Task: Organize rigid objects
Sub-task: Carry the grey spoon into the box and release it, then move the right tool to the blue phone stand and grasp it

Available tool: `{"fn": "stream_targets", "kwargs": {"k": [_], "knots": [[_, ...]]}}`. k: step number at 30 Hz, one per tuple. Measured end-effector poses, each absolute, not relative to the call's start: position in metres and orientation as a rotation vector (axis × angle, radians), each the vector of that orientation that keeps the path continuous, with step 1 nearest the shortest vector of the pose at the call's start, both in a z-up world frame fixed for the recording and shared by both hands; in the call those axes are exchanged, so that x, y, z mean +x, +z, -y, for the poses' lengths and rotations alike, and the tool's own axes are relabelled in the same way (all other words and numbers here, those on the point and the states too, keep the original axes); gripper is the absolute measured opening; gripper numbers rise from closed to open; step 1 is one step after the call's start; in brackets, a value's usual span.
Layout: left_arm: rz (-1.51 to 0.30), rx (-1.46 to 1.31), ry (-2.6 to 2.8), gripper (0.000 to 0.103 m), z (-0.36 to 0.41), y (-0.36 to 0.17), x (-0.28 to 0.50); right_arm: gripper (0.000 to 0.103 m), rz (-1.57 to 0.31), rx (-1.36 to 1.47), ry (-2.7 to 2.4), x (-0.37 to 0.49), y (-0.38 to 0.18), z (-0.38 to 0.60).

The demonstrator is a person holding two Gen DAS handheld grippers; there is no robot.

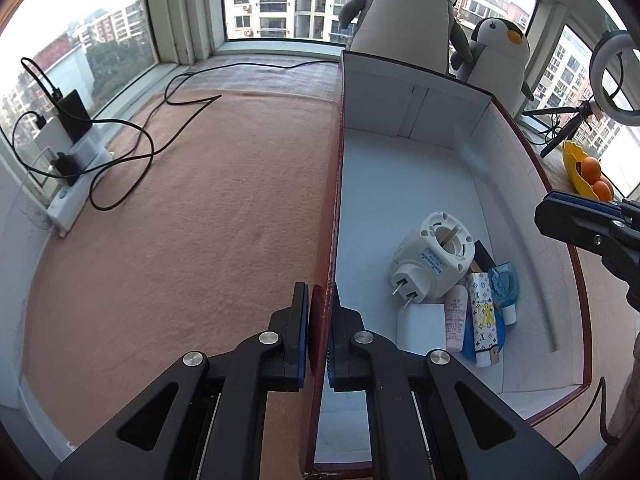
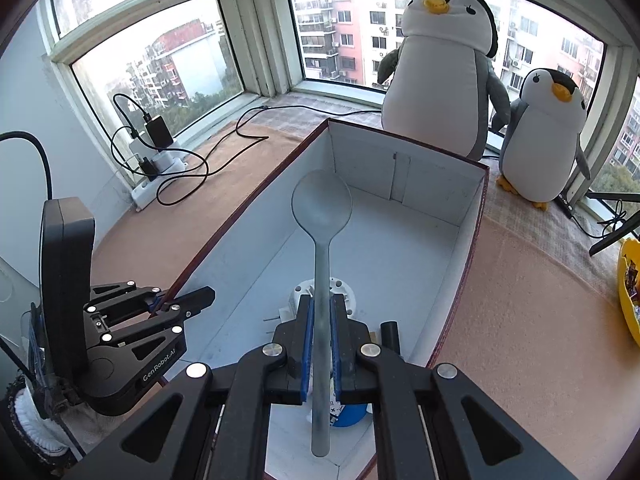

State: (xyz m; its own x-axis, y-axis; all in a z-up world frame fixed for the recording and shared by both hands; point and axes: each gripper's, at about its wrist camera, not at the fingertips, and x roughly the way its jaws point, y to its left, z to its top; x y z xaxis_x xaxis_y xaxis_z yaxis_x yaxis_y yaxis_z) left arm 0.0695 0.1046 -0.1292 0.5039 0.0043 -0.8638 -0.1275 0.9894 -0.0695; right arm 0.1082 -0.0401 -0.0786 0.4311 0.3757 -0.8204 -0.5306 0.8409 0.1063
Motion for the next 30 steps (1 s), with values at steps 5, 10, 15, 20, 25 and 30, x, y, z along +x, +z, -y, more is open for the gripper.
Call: {"fn": "stream_targets", "kwargs": {"k": [5,10,15,20,25,30], "knots": [[-1.042,-0.127,0.079,0.006,-0.104,-0.129,0.070,0.036,-0.956,-0.166,0.549,0.107,-0.076,0.044],[-1.040,-0.127,0.083,0.006,-0.103,-0.129,0.070,0.036,-0.957,-0.134,0.543,0.108,-0.074,0.051],[-1.038,-0.124,0.087,0.006,-0.103,-0.128,0.069,0.036,-0.946,-0.125,0.542,0.105,-0.069,0.057],[-1.036,-0.119,0.091,0.006,-0.102,-0.127,0.069,0.036,-0.938,-0.112,0.534,0.102,-0.066,0.065],[-1.035,-0.116,0.093,0.006,-0.102,-0.127,0.069,0.036,-0.940,-0.092,0.506,0.098,-0.067,0.083],[-1.035,-0.114,0.093,0.006,-0.102,-0.126,0.068,0.036,-0.946,-0.053,0.453,0.093,-0.070,0.109]]}}
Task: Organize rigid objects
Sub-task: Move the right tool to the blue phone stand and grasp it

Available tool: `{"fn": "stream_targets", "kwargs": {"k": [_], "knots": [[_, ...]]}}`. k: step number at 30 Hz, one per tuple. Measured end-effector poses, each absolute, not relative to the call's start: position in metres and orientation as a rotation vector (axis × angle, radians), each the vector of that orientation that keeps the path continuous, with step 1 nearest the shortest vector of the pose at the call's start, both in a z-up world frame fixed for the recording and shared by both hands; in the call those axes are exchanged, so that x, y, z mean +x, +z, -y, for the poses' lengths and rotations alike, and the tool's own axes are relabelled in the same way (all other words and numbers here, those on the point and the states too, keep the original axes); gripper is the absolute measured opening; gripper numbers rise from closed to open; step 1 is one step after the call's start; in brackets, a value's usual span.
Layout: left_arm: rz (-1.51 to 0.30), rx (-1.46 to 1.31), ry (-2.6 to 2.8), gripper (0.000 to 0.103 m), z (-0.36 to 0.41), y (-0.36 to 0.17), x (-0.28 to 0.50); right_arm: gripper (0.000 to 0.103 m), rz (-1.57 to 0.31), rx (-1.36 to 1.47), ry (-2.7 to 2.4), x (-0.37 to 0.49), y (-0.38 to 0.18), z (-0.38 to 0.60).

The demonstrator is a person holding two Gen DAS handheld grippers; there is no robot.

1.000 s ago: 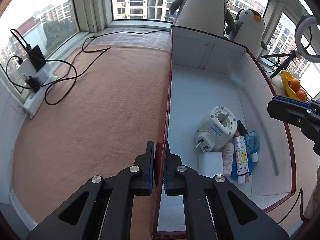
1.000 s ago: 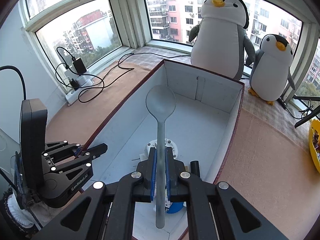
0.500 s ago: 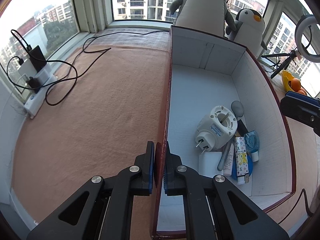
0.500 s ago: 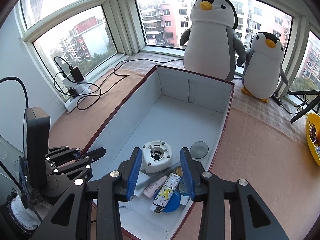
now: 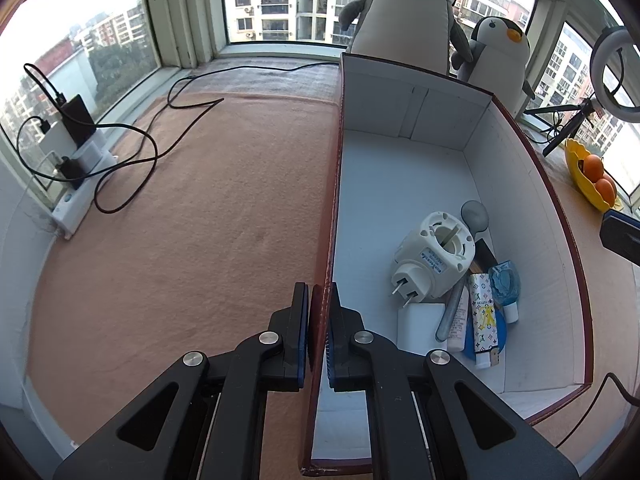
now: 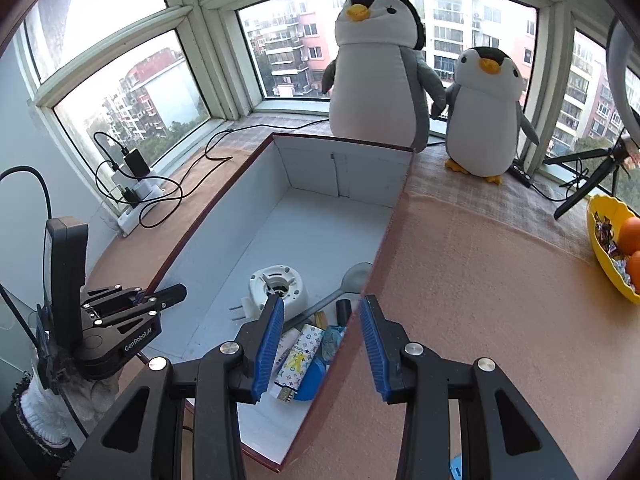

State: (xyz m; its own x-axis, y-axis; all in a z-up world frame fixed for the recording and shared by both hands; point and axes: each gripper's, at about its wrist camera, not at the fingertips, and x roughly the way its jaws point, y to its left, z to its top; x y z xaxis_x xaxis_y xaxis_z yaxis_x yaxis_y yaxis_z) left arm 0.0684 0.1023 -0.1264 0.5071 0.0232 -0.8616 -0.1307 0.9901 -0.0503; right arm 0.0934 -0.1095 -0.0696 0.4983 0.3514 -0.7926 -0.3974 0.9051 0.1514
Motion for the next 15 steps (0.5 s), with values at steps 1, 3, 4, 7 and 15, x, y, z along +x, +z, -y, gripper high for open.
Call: {"fn": "stream_targets", "kwargs": {"k": [1,3,4,7,15], "knots": [[-1.036,-0.114,0.093,0.006,-0.102,-0.126,0.068,0.036,-0.947,-0.048,0.438,0.092,-0.070,0.115],[-1.035,-0.114,0.094,0.006,-0.102,-0.126,0.068,0.036,-0.949,-0.039,0.408,0.089,-0.071,0.128],[-1.035,-0.113,0.094,0.006,-0.102,-0.126,0.068,0.036,-0.951,-0.033,0.387,0.087,-0.072,0.136],[-1.035,-0.116,0.093,0.006,-0.103,-0.126,0.069,0.036,-0.962,0.003,0.336,0.080,-0.077,0.160],[-1.036,-0.114,0.094,0.006,-0.103,-0.126,0.068,0.051,-1.061,0.098,0.174,0.060,-0.109,0.231]]}}
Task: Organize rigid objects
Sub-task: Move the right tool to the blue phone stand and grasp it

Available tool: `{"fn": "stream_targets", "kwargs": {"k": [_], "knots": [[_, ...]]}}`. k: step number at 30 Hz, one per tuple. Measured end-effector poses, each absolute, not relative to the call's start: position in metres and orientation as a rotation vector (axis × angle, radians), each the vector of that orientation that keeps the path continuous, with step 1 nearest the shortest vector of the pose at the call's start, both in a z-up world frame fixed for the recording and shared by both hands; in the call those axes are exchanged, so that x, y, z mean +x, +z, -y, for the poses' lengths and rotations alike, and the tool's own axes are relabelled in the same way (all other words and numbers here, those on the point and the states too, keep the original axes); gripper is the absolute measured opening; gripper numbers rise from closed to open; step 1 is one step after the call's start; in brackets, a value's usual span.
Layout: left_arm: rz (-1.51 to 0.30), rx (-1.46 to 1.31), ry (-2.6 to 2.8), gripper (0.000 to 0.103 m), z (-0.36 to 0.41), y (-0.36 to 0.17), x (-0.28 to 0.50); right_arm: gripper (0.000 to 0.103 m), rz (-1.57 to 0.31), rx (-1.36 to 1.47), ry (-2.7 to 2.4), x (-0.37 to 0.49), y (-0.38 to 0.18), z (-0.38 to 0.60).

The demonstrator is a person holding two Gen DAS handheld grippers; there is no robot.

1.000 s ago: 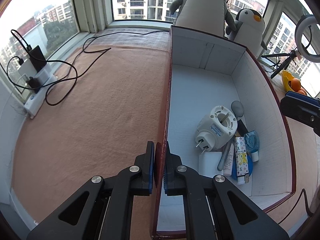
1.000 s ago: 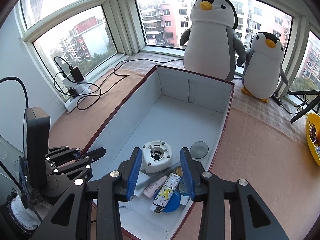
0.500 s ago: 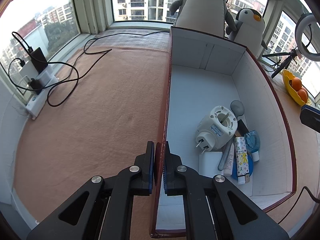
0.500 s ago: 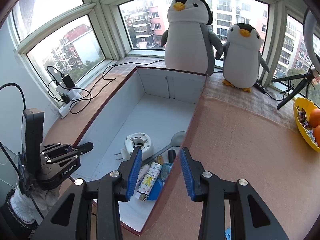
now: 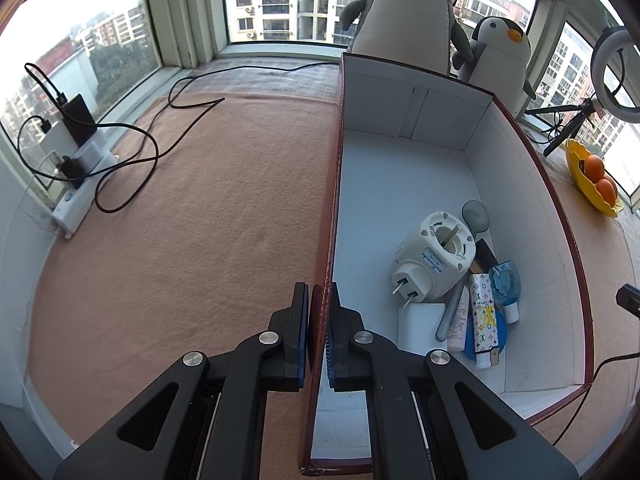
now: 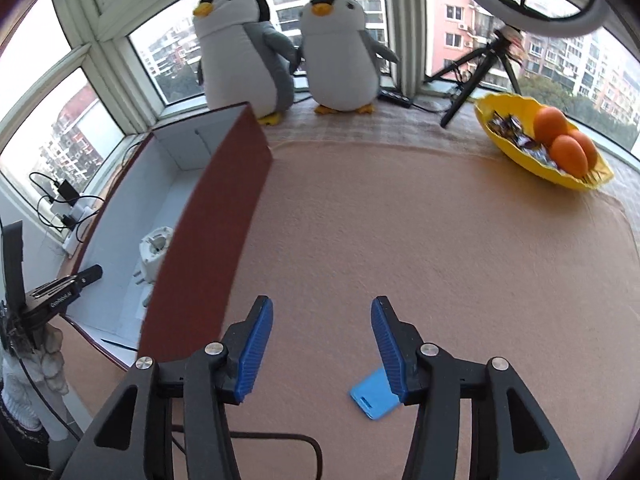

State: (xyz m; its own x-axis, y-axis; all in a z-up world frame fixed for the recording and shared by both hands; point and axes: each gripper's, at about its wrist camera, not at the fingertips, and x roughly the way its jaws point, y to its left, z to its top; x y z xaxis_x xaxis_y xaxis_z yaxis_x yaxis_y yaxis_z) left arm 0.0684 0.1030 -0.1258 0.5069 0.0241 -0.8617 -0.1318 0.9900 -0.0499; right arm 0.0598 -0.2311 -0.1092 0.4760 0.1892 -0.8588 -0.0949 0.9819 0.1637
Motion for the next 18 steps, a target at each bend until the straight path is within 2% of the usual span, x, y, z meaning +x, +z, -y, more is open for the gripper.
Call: {"fn": "stream_targets", "kwargs": {"k": [8,18], "knots": [[-1.038,-0.113,0.099,0.006,-0.104,-0.126,0.067,0.051,-1.181,0.240,0.084,0.041,-0.156,0.276],[-1.038,-0.116,0.101,0.006,-0.104,-0.126,0.066,0.051,-1.262,0.333,0.068,0.043,-0.187,0.286]]}}
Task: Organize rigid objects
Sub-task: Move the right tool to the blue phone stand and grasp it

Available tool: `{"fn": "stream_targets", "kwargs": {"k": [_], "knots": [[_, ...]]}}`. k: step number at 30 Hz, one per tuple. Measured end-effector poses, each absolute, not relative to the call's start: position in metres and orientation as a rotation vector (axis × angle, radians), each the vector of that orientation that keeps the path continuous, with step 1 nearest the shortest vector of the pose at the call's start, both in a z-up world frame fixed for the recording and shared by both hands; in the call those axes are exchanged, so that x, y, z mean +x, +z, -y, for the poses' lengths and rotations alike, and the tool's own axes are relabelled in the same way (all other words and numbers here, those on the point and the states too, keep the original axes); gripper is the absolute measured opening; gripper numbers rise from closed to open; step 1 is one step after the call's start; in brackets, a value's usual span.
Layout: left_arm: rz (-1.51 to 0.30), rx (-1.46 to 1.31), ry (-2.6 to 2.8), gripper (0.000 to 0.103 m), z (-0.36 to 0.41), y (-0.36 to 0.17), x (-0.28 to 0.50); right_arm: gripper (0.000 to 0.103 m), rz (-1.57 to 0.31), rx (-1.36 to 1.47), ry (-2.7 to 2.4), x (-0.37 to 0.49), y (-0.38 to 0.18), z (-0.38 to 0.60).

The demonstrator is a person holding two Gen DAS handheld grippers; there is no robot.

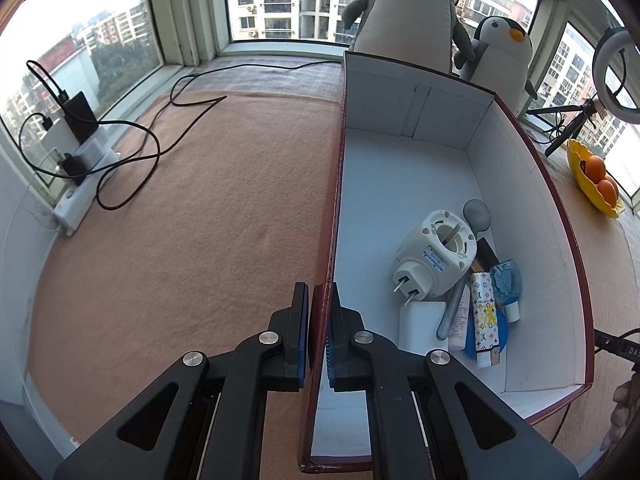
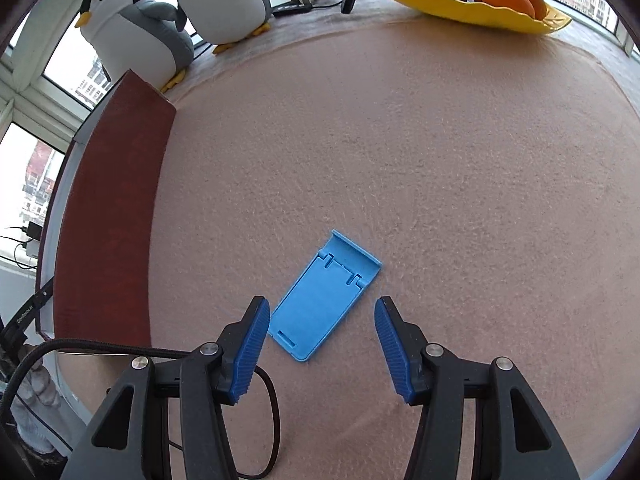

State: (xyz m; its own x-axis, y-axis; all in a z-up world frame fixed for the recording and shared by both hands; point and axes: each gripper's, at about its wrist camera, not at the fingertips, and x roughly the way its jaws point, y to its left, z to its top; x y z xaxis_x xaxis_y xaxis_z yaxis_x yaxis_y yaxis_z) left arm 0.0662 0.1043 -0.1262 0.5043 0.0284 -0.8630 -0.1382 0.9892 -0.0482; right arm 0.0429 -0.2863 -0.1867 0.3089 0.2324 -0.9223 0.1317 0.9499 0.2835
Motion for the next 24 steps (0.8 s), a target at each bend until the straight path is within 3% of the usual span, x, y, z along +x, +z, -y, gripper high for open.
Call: {"fn": "stream_targets", "kwargs": {"k": [13,17,24], "knots": [[-1.042,-0.122,0.103,0.006,-0.104,-0.128,0.066,0.050,-1.291,0.324,0.073,0.062,-0.194,0.280],[-1.043,-0.123,0.104,0.006,-0.104,-0.128,0.067,0.043,-1.292,0.276,0.074,0.072,-0.194,0.270],[-1.047,-0.126,0.105,0.006,-0.104,-0.130,0.067,0.040,-1.277,0.023,0.094,0.081,-0.195,0.231]]}}
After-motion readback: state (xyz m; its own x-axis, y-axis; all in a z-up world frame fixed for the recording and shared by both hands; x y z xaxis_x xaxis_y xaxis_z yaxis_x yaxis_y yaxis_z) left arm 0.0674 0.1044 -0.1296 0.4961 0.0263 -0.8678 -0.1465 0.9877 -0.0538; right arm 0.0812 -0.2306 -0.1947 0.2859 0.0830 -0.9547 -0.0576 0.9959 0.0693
